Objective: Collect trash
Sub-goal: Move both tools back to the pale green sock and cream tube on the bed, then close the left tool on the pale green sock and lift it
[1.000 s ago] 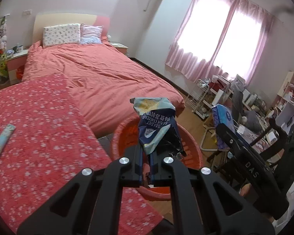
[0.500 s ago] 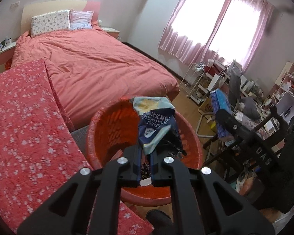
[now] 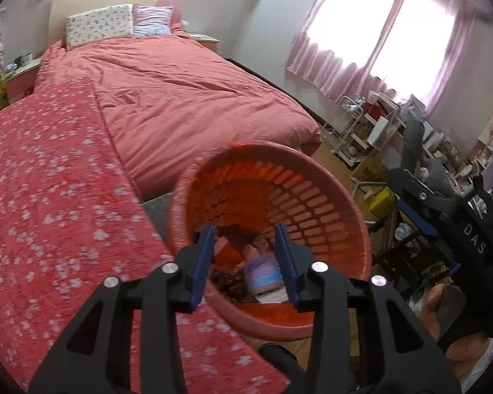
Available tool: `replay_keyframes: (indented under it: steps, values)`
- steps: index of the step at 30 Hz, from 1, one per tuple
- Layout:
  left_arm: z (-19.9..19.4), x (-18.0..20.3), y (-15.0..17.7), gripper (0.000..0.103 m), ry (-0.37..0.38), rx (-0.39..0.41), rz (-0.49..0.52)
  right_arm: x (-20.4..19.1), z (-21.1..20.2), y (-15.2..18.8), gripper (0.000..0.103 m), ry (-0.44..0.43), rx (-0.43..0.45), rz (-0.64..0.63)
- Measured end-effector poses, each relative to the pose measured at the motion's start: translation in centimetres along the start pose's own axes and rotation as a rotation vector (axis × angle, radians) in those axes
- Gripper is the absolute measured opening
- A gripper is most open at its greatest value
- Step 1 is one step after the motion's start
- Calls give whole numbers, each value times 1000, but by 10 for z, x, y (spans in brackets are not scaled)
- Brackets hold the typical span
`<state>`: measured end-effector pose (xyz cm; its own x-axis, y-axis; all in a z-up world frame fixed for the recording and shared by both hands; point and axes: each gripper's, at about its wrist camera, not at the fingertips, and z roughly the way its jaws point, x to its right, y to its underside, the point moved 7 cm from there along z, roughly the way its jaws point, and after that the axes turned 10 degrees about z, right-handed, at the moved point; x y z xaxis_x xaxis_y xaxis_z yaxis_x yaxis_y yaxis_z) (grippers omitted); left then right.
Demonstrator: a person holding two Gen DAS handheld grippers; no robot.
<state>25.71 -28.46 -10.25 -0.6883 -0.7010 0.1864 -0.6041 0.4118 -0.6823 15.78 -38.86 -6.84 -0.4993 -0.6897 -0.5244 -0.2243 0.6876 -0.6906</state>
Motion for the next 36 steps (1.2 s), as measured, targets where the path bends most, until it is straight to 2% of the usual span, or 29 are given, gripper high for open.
replay_keyframes:
  steps: [5,9,13,19,23,27,31,32,34,35,36]
  values:
    - [-23,-34,8,52,-90,18,-15,-10,-3,6,67,18,5,-49]
    - [-47,-71,17,55,-170,28,-43,-23,-2,14,67,20,-3,-104]
    - [-76,-124,28,56,-276,40,-93,-38,-1,25,67,3,-26,-143]
    - [-119,-225,47,56,-480,53,-227,-67,6,52,67,-30,-86,-212]
    - [-131,-268,57,54,-537,45,-312,-88,12,73,67,-51,-130,-259]
    - [-132,-287,58,48,-563,29,-336,-103,14,86,67,-66,-163,-292]
    - [-127,-298,57,47,-579,5,-322,-118,15,98,67,-80,-188,-325]
    - [-125,-298,57,44,-582,0,-322,-121,15,100,67,-82,-191,-329]
    - [-119,-303,58,30,-577,-11,-329,-128,16,104,67,-88,-200,-338]
    - [-117,-308,59,19,-577,-18,-336,-132,16,107,67,-93,-206,-347]
    - [-117,-311,60,15,-577,-20,-343,-135,16,110,67,-95,-209,-351]
